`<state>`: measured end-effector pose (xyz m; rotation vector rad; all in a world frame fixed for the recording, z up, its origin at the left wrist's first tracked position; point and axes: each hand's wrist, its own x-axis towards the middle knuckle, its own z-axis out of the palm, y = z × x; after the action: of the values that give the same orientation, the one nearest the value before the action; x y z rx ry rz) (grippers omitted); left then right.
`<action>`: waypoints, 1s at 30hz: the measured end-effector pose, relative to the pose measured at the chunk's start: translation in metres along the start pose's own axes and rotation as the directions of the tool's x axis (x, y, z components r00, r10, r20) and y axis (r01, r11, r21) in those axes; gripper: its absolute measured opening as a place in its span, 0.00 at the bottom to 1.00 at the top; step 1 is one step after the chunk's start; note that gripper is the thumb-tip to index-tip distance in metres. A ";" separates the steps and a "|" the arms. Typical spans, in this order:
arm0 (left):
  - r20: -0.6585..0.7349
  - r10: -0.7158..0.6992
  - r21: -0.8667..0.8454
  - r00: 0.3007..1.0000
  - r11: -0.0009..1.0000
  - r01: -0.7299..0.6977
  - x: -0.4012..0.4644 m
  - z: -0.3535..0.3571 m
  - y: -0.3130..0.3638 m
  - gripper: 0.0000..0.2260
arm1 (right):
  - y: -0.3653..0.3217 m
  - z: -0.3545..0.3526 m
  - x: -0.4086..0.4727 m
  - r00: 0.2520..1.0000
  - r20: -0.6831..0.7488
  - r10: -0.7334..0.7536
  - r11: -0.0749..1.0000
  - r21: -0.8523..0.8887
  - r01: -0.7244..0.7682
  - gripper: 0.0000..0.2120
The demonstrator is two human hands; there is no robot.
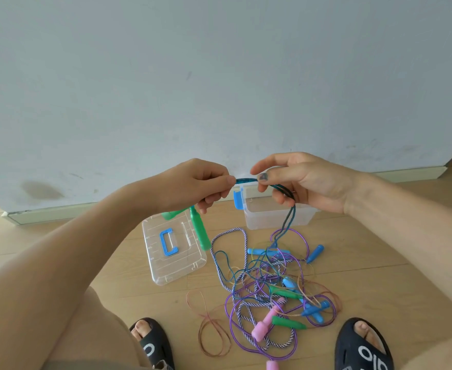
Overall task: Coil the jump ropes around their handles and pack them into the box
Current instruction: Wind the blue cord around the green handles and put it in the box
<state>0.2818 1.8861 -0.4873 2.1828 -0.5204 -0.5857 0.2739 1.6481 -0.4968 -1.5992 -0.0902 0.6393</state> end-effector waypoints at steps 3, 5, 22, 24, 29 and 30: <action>0.000 0.004 0.004 1.000 1.000 -0.004 -0.001 0.000 -0.001 0.16 | 0.000 0.003 -0.002 0.999 -0.003 -0.037 0.988 -0.148 0.037 0.06; 0.000 -0.002 0.009 1.000 1.000 0.002 -0.001 0.000 -0.001 0.16 | 0.000 0.008 -0.003 0.997 -0.005 -0.074 0.967 -0.244 0.070 0.05; -0.006 -0.004 0.031 1.000 1.000 0.004 -0.001 -0.002 -0.003 0.16 | -0.004 -0.026 -0.002 0.967 -0.250 -0.047 0.998 -0.046 0.037 0.14; 0.001 -0.029 0.050 1.000 0.998 0.029 0.001 -0.001 -0.004 0.16 | 0.000 -0.024 0.003 0.962 -0.270 -0.045 0.988 -0.154 0.003 0.08; 0.053 -0.053 0.033 0.997 0.998 0.051 0.008 0.013 0.001 0.16 | 0.006 0.006 0.007 0.998 -0.062 0.010 0.900 -0.435 -0.036 0.13; 0.068 -0.053 0.041 0.996 0.998 0.050 0.010 0.017 0.004 0.16 | 0.007 0.017 0.007 1.000 0.001 -0.001 0.888 -0.459 0.001 0.14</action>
<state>0.2794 1.8684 -0.4966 2.2248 -0.5173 -0.6854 0.2698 1.6652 -0.5061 -2.0569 -0.2599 0.6481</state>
